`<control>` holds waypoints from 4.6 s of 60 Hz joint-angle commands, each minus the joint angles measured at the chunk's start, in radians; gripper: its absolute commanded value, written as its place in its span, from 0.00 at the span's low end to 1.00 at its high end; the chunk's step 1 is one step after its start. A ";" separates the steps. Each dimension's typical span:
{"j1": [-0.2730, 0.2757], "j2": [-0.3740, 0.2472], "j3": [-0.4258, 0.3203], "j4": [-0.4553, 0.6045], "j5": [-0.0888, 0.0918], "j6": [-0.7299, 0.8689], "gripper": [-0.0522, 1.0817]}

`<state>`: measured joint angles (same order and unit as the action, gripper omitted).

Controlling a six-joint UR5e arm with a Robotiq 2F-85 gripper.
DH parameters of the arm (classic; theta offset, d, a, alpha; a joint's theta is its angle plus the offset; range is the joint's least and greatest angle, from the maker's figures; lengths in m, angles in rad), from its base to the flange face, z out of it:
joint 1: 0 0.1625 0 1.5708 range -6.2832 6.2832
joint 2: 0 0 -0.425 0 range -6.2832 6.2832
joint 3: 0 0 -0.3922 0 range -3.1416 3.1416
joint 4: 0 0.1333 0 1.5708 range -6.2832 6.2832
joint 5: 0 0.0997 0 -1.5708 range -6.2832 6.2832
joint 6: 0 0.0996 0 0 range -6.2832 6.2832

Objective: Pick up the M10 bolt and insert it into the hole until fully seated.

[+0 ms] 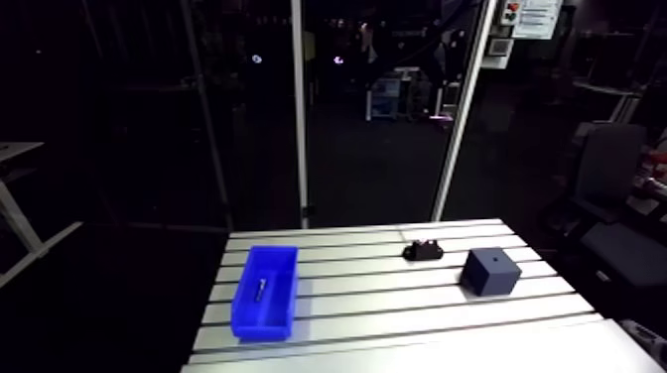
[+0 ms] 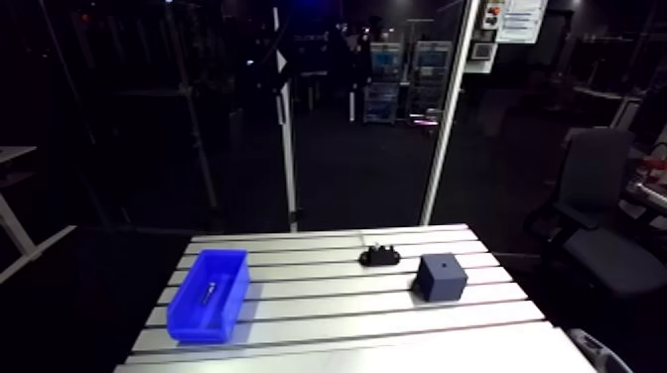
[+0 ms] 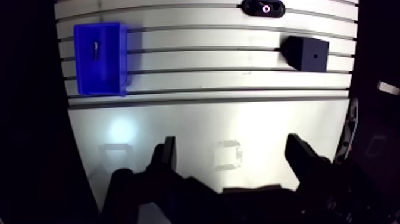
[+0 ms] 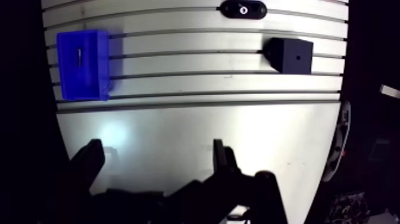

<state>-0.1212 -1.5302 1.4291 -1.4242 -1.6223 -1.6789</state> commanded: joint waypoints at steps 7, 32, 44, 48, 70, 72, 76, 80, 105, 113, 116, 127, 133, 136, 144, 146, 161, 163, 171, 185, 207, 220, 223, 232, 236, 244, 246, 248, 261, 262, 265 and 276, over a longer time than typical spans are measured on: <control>0.026 0.017 -0.048 0.029 0.017 -0.058 0.05; 0.025 0.022 -0.046 0.021 0.013 -0.055 0.05; 0.025 0.038 -0.042 0.011 0.008 -0.057 0.05; 0.023 0.043 -0.036 -0.017 0.008 -0.057 0.05; -0.039 0.078 0.052 -0.235 0.014 -0.125 0.05; -0.046 0.086 0.057 -0.252 0.018 -0.127 0.05; -0.059 0.099 0.069 -0.290 0.027 -0.131 0.05; -0.068 0.108 0.080 -0.324 0.031 -0.142 0.05; -0.148 0.180 0.111 -0.425 0.057 -0.195 0.05; -0.161 0.189 0.123 -0.460 0.056 -0.198 0.05; -0.165 0.190 0.131 -0.480 0.055 -0.199 0.05; -0.173 0.205 0.148 -0.513 0.054 -0.217 0.05; -0.175 0.217 0.166 -0.543 0.055 -0.218 0.05; -0.176 0.226 0.171 -0.551 0.055 -0.218 0.05; -0.184 0.240 0.188 -0.580 0.055 -0.218 0.05; -0.187 0.247 0.190 -0.588 0.055 -0.217 0.05; -0.196 0.280 0.219 -0.658 0.054 -0.212 0.05; -0.196 0.283 0.223 -0.661 0.054 -0.210 0.05; -0.199 0.303 0.235 -0.685 0.052 -0.204 0.05; -0.203 0.325 0.250 -0.726 0.046 -0.197 0.05; -0.203 0.341 0.271 -0.764 0.045 -0.164 0.06; -0.203 0.356 0.274 -0.766 0.048 -0.164 0.07; -0.204 0.364 0.274 -0.767 0.049 -0.163 0.07; -0.207 0.376 0.274 -0.767 0.048 -0.164 0.08; -0.210 0.379 0.276 -0.767 0.048 -0.164 0.09; -0.212 0.380 0.280 -0.769 0.048 -0.163 0.11; -0.212 0.383 0.280 -0.770 0.048 -0.163 0.11; -0.212 0.385 0.282 -0.774 0.046 -0.164 0.12; -0.212 0.391 0.294 -0.795 0.040 -0.164 0.17; -0.212 0.391 0.294 -0.795 0.040 -0.164 0.17; -0.212 0.393 0.296 -0.795 0.040 -0.164 0.18; -0.213 0.402 0.300 -0.796 0.042 -0.164 0.21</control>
<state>-0.3330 -1.1369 1.7230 -2.2173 -1.5808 -1.8433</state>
